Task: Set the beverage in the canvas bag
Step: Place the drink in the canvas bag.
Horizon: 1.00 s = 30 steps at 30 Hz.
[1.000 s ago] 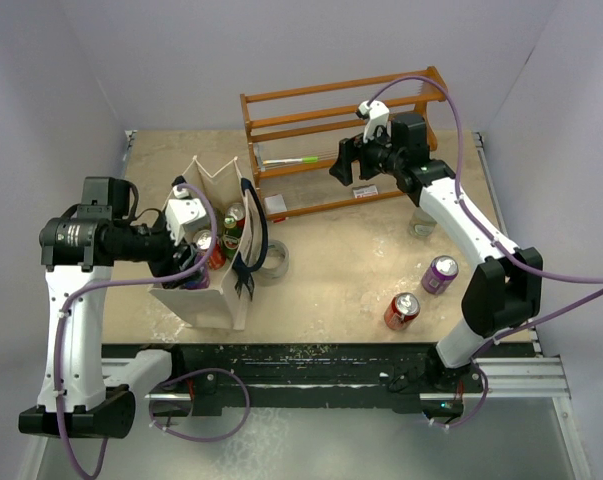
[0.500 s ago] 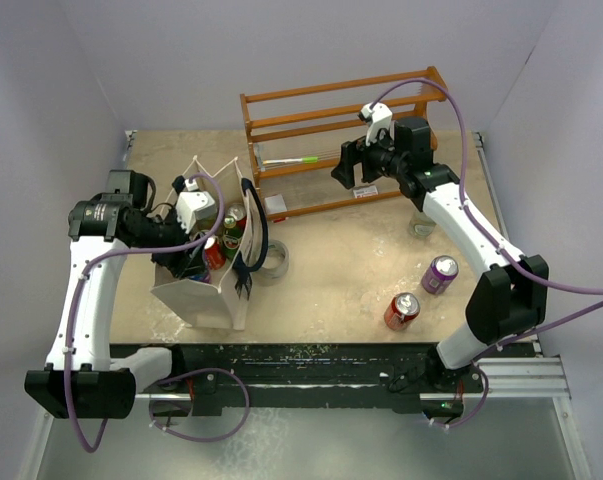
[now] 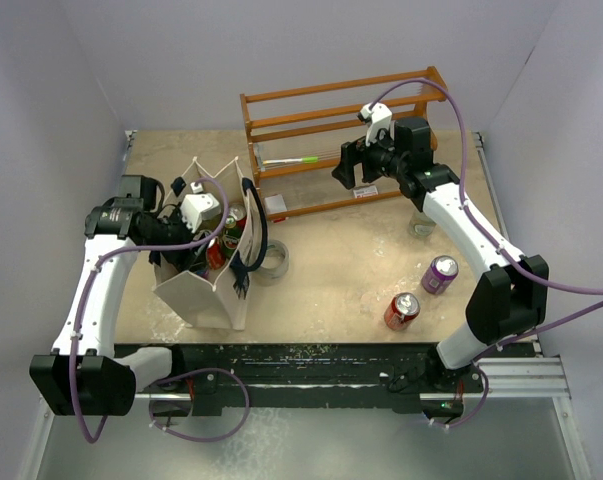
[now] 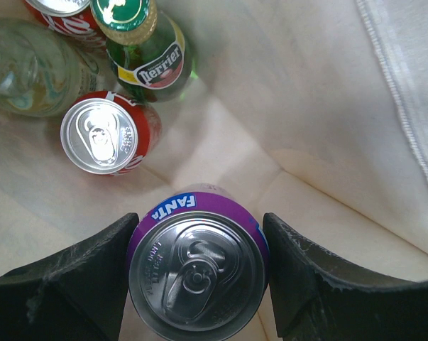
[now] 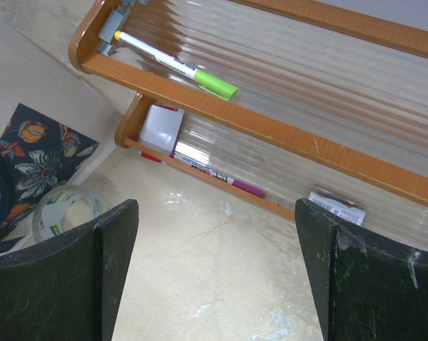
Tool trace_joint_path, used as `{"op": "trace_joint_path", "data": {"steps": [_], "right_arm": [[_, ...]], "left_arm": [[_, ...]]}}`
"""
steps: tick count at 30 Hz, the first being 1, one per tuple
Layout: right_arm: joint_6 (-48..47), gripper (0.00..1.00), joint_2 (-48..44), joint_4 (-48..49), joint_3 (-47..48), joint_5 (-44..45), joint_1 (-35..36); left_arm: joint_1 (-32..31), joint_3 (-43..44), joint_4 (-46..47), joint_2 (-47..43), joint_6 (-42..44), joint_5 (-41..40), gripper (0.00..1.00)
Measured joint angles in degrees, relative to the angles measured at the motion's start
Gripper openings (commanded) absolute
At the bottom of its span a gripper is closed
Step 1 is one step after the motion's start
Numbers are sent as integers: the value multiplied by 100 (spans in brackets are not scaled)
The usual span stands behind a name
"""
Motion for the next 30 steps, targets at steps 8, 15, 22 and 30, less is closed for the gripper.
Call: {"op": "trace_joint_path", "data": {"steps": [8,15,22,30], "right_arm": [[-68,92,0,0,0,33,0],[-111,93,2,2,0,33,0],[-164,93,13,0,0,37,0],[-219,93,13,0,0,114,0]], "left_arm": [[0,-431,490,0,-186,-4,0],[0,-907,822,-35,103,37,0],[0,-1283,1314,-35,186,28,0],[0,-1880,2065,-35,-35,-66,0]]}}
